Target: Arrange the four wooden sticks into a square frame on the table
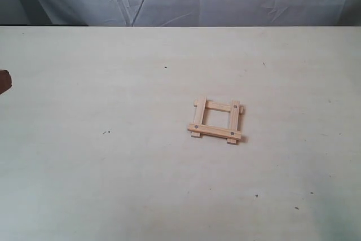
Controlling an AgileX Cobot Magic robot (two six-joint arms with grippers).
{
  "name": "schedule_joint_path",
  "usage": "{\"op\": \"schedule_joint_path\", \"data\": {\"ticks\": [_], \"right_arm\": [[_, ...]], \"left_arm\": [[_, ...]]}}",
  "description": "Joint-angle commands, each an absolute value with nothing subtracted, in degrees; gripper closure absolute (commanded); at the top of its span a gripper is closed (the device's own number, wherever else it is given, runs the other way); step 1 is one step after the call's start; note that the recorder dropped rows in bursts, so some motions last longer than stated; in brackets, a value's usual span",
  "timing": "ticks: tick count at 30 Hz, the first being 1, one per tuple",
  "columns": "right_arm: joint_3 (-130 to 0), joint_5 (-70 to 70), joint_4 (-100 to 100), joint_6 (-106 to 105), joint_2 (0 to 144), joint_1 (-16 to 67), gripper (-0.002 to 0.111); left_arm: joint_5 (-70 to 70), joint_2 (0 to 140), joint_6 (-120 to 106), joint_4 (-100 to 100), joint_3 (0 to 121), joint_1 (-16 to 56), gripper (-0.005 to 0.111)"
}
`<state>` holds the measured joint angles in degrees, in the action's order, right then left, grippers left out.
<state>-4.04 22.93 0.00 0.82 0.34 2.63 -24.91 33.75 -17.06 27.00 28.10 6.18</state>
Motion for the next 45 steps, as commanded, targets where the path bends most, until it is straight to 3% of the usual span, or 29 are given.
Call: {"op": "schedule_joint_path", "data": {"ticks": [1,30,45], "right_arm": [[-1.82,22.59,-0.54,0.47,0.0,2.36,0.109],[0.0,20.8,0.34,0.58,0.0,2.36,0.109],[0.0,20.8,0.58,0.57,0.0,2.36,0.109]], "left_arm": [[-24.25,33.46,-16.87,26.99,27.85,6.44,0.107],[-24.34,33.21,-17.4,26.21,27.85,6.44,0.107],[-16.23,5.99,-18.61,12.54,5.84,-2.19,0.107]]}}
